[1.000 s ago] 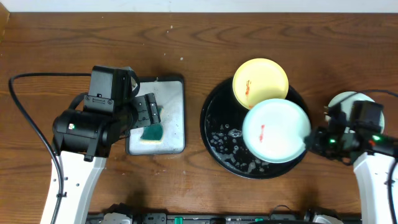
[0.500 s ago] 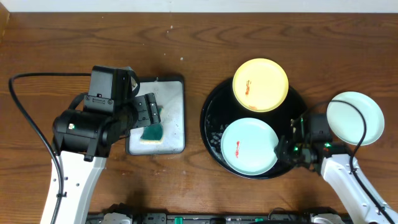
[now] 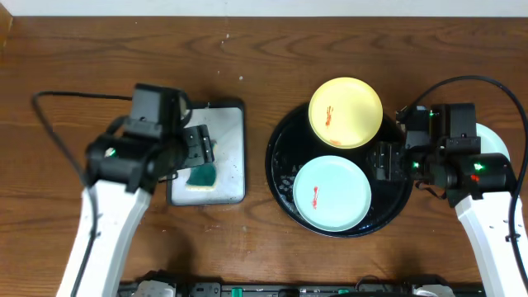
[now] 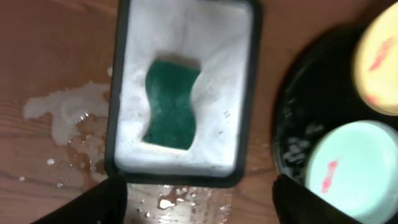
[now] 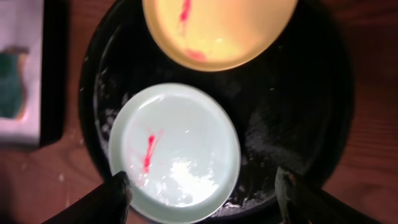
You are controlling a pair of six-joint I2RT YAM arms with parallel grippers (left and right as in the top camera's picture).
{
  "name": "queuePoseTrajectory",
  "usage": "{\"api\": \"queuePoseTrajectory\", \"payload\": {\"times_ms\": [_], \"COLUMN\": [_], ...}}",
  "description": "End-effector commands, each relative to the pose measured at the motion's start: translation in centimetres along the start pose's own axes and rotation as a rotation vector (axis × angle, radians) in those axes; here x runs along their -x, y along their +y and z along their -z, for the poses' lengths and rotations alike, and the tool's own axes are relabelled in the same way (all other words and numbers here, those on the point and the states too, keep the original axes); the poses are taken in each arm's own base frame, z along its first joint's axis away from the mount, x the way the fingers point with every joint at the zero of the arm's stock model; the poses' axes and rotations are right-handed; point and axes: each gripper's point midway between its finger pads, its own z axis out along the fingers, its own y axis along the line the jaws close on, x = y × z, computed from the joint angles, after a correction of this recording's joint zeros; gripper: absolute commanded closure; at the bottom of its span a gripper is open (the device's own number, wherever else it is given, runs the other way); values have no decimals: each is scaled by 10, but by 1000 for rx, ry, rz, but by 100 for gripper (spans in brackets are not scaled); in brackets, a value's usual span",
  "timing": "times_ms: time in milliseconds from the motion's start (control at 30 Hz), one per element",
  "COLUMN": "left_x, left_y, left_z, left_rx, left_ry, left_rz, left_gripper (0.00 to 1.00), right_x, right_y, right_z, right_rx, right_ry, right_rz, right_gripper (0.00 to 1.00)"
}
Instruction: Clean dirty plates on tray and stack at the side
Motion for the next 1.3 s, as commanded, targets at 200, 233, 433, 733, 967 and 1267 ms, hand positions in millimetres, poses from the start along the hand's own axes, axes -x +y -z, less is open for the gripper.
{"api": "queuePoseTrajectory", "payload": {"times_ms": [200, 233, 433, 733, 967, 1267], "left_x": [-45, -47, -61, -56, -42, -55], "left_y": [30, 32, 40, 35, 30, 46], "left_z": [-133, -143, -198, -192, -160, -183], "left_rx": [153, 163, 207, 194, 183, 232], "left_ry": [271, 290, 381, 395, 341, 326], "left_rz": [8, 7, -5, -1, -3, -12], "left_gripper": [30, 33, 53, 93, 37, 38], "right_x": [-16, -17, -20, -24, -26, -35], "right_y": [17, 17, 17, 17, 17, 15], "right_z": [2, 2, 2, 2, 3, 2], "right_rx": [86, 86, 85, 84, 83, 79], "right_ry": [67, 71, 86, 102, 110, 143], "right_rz": [34, 33, 28, 23, 20, 5], "right_gripper": [1, 1, 29, 51, 57, 55]}}
